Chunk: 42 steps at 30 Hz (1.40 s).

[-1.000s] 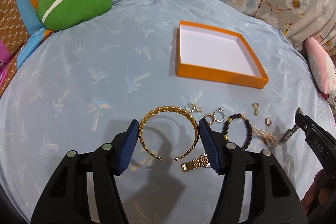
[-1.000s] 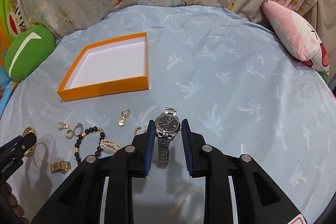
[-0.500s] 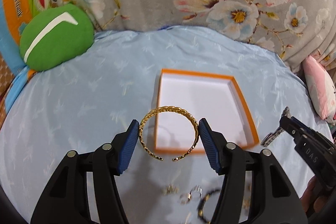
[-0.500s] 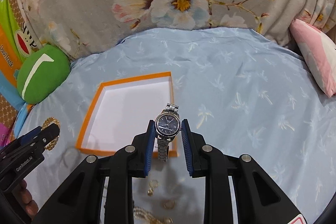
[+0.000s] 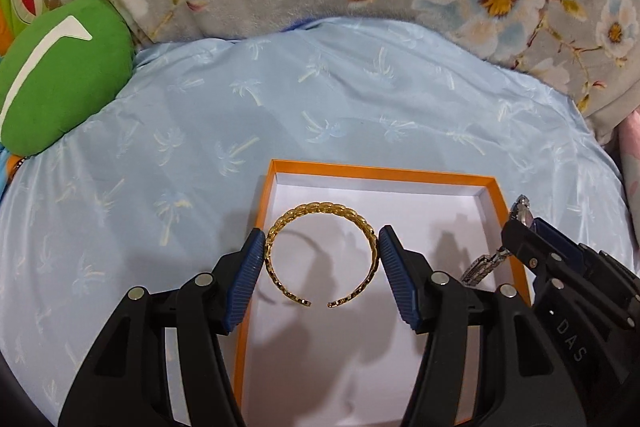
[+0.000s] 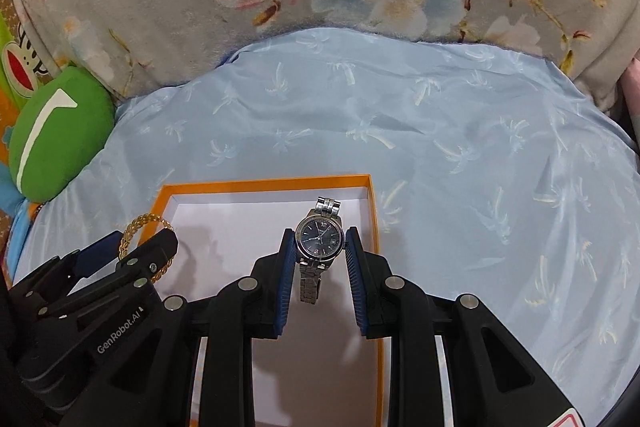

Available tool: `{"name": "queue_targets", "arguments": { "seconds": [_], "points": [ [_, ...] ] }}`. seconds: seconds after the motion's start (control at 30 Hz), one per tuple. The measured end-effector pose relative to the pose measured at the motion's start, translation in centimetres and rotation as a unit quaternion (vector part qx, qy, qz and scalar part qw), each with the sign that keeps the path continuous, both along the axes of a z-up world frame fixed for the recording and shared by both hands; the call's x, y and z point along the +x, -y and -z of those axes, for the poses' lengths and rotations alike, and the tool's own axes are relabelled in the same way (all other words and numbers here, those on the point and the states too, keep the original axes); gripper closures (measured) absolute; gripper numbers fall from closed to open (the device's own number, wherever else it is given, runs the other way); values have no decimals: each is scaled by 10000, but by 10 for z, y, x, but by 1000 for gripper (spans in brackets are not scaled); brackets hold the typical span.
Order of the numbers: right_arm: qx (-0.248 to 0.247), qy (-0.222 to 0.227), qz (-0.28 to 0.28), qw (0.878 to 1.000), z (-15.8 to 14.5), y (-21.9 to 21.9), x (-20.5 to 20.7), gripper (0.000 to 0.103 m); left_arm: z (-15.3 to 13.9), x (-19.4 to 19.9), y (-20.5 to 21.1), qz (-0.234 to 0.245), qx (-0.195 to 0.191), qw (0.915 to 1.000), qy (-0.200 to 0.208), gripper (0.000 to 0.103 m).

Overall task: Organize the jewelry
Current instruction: 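Carry the bangle and silver watch into the orange box and open both tools, then grasp the pearl bracelet with the right tool while the left tool grasps the gold link watch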

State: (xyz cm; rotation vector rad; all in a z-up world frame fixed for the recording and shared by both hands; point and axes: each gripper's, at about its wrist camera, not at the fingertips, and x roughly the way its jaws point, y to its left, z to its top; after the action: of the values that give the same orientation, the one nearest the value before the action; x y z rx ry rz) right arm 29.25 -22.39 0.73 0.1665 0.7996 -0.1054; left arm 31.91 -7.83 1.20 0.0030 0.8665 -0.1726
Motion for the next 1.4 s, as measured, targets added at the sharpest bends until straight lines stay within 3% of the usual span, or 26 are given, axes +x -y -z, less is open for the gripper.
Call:
{"name": "queue_targets", "arguments": {
  "seconds": [0.23, 0.63, 0.9, 1.13, 1.4],
  "points": [
    [-138, -139, -89, 9998, 9, -6, 15, 78, 12, 12, 8, -9, 115, 9999, -70, 46],
    [-282, 183, 103, 9994, -7, 4, -2, 77, 6, 16, -1, -184, 144, 9997, 47, 40],
    [-205, 378, 233, 9988, -19, 22, -87, 72, -22, -37, -59, -396, -156, 9988, 259, 36],
    [-40, 47, 300, 9995, 7, 21, -172, 72, -21, -110, -100, -518, -249, 9982, 151, 36],
    [-115, -266, 49, 9996, 35, -4, -246, 72, -6, -192, -101, -96, -257, 9995, -125, 35]
  ]
}}
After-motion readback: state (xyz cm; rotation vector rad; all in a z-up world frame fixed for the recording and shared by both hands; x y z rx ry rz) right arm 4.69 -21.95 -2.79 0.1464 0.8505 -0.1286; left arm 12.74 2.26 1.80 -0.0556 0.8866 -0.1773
